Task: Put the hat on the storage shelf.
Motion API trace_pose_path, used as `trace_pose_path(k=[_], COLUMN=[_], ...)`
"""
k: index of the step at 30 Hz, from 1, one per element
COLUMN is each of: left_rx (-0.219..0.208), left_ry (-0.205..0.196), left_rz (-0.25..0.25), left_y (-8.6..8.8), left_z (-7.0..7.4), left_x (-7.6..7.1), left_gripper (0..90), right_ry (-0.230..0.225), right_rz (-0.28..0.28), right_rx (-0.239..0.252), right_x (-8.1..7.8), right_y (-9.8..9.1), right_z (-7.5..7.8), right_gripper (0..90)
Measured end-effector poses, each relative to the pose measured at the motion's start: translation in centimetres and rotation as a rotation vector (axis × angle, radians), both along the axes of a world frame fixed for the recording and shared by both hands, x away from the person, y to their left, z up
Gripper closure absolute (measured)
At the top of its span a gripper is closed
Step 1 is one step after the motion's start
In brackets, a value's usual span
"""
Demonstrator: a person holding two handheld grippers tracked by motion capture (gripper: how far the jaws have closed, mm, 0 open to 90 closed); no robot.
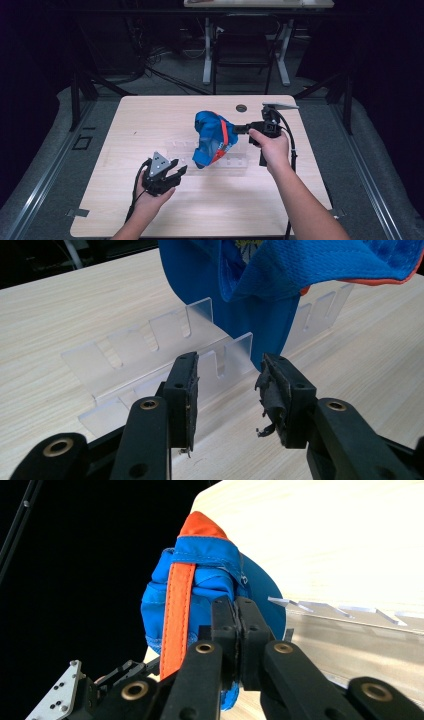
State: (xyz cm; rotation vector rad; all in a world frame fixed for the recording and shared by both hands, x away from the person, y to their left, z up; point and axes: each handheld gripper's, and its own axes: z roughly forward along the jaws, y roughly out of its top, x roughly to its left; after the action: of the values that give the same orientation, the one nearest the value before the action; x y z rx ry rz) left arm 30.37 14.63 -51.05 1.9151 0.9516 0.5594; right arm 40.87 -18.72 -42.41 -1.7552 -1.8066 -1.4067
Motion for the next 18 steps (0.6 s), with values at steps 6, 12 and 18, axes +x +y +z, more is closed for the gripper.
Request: trace_pose_path(k=[6, 12, 18], left_rx=[0.0, 0.0, -0.002], left_ry=[-0.006, -0.002, 0.002], left_rz=[0.016, 0.026, 0.028], left_y=[0.6, 1.3, 1.7], left_z=[0.2, 0.3, 0.4], left_x=[-0.1, -0.1, -0.2], left_gripper=[58.8, 56.4, 53.1], right_ry=[-0.014, -0.063, -0.127], right_rz=[-0.021, -0.032, -0.041], right_rx=[-0.023, -0.115, -0.175], right_x=[-0.2, -0.8, -2.0], right_y=[-0.8, -1.5, -2.2], right_z=[0.3, 0.7, 1.2], right_gripper=[78.0, 70.0, 62.4])
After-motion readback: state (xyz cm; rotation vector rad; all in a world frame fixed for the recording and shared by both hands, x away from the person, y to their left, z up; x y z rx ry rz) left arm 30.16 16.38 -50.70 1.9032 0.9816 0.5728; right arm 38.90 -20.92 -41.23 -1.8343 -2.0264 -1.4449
